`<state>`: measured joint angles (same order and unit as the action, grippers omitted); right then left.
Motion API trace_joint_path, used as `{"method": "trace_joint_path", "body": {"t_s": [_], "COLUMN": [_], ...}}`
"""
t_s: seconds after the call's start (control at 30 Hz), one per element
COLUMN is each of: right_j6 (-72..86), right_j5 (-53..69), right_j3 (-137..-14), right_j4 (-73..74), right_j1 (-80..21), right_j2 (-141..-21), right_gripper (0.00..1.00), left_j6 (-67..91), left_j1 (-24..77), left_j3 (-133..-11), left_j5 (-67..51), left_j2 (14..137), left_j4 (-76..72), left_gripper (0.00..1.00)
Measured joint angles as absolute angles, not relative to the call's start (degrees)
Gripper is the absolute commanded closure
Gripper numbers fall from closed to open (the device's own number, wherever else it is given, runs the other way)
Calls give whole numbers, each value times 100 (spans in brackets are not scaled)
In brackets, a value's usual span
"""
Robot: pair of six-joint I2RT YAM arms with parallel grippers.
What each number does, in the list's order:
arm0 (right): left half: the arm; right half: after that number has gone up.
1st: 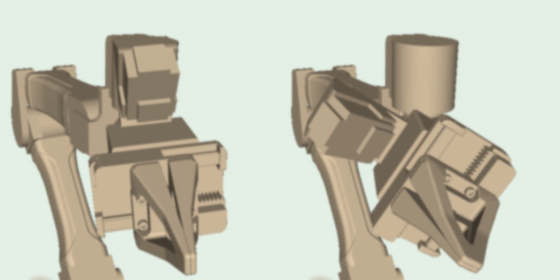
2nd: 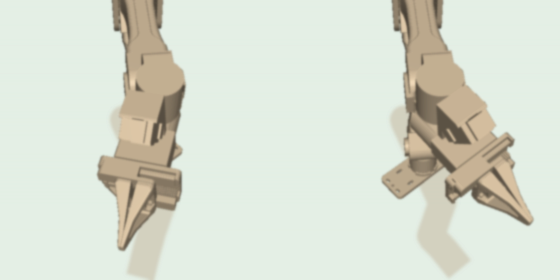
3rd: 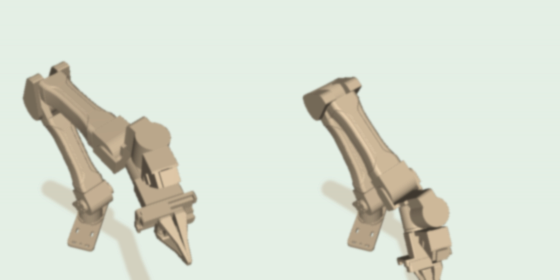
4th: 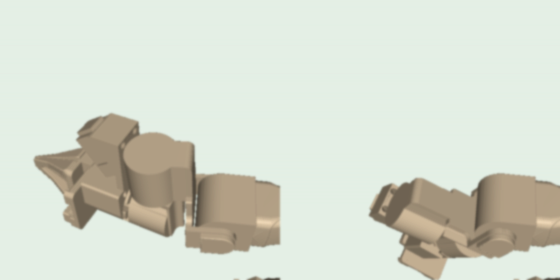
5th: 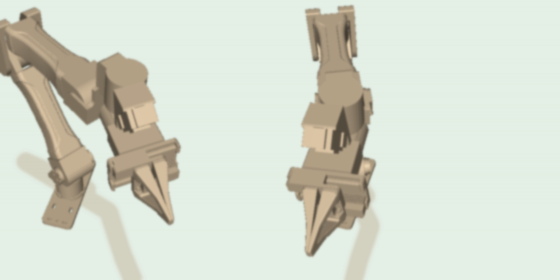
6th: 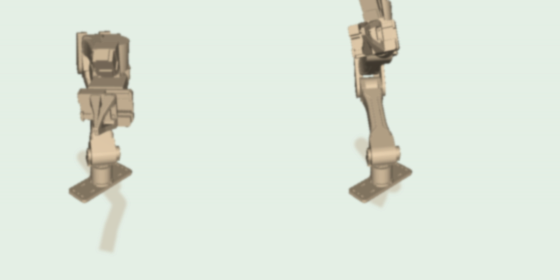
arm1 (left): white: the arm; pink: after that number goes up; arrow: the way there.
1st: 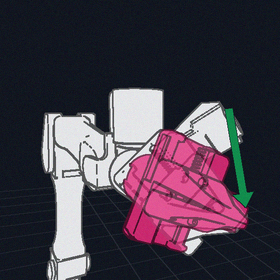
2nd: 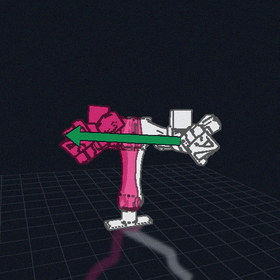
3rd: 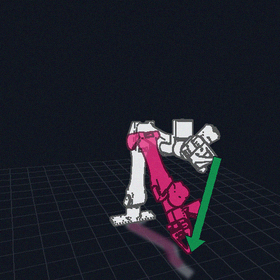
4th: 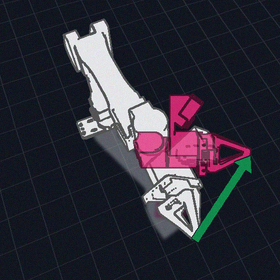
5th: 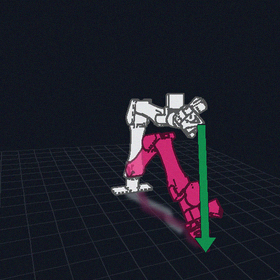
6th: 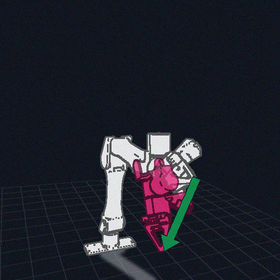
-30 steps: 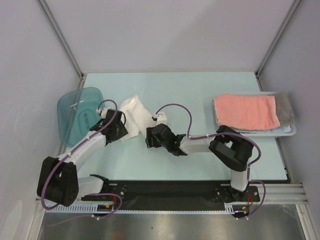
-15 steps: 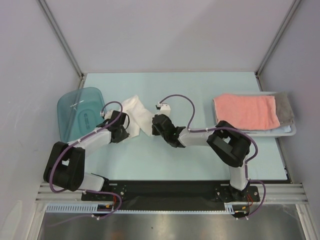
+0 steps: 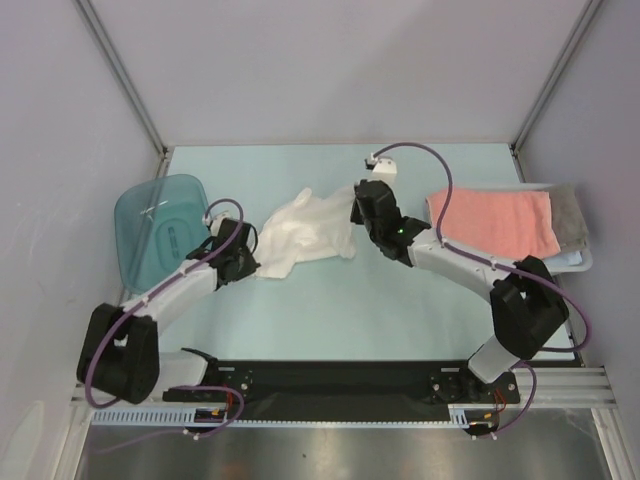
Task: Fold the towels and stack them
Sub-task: Flatten out the crumpled towel
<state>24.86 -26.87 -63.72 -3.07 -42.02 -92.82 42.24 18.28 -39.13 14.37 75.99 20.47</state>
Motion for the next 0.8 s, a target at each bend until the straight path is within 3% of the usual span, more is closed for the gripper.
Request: {"method": "trace_joint_path", "body": {"t_s": [0.17, 0.27, 0.37, 0.4, 0.5, 0.53, 0.7, 0.8], "right_j6": [2001, 1776, 1686, 1664, 1675, 1702, 1916, 2141], "right_j5": [-2860, -2845, -2740, -2716, -2591, -2565, -2333, -2132], "right_j3": [-6956, -7443, -7859, -7931, -7922, -7850, -7275, -6580], "right_j4": [16, 86, 165, 215, 495, 607, 998, 1177], "right_j1": [-3747, -3433, -3155, -3100, -3000, -2998, -3050, -3183], "right_j2": [-9094, -9406, -9963, -10103, -10401, -10414, -9944, -9223], "right_gripper": [100, 92, 70, 55, 36, 34, 37, 53], "left_j6": [3861, 3667, 3544, 3527, 3476, 3461, 3457, 3461], "left_j1": [2018, 2029, 2029, 2029, 2043, 2053, 2196, 2250], "left_j3": [-4510, -5019, -5280, -5297, -5295, -5293, -5194, -5151], "left_j5": [1334, 1269, 1135, 1092, 886, 832, 648, 556], "left_j2": [6683, 6333, 6233, 6248, 6401, 6477, 6663, 6667], "left_j4": [2545, 2668, 2672, 2670, 2674, 2665, 2532, 2410], "left_gripper": [100, 100, 100, 100, 100, 100, 100, 100]}}
